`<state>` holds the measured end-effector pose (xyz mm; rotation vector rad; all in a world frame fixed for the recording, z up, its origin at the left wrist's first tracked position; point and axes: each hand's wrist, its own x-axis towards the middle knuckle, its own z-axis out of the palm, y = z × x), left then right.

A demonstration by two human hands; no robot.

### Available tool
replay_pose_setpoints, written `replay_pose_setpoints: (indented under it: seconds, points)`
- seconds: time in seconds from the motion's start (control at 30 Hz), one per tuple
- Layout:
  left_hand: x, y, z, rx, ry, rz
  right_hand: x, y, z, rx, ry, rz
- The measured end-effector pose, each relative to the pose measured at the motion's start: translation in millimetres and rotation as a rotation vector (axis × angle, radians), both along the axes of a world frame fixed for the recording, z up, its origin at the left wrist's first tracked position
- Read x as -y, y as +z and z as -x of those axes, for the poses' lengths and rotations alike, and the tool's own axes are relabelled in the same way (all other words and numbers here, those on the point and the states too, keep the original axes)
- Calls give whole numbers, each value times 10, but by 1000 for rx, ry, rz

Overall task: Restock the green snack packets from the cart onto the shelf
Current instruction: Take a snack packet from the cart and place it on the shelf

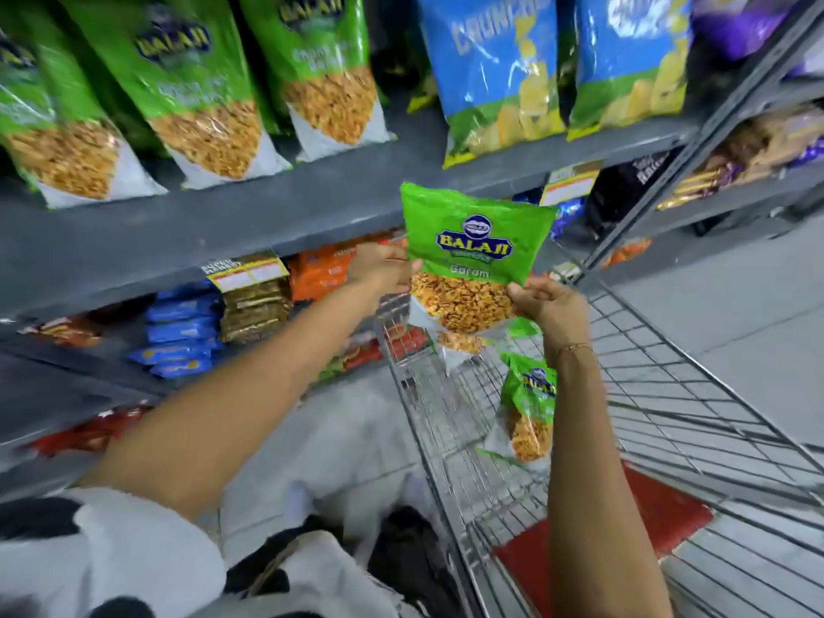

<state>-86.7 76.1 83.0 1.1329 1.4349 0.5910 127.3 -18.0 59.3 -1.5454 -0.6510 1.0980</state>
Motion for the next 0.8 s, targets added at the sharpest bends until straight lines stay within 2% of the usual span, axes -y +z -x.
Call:
replay_pose_setpoints:
  seconds: [0.1,0.37,0.57,0.7,0.8]
  points:
    - [-58,399,462,83,40,-80,-236,384,404,25,95,-102]
    - [-284,1084,2116,-36,361,-345,-1047,1034,1959,182,374,-254]
    - [-439,1236,3321,-120,653,-408,-1588,1108,3345,151,355,-244]
    - [-597,1167,3820,-112,801,-437,-1798,1132,4004,141,362,-210]
    - [-667,1121,4034,-149,885,-392,-1945,1085,4358,198,457,-146]
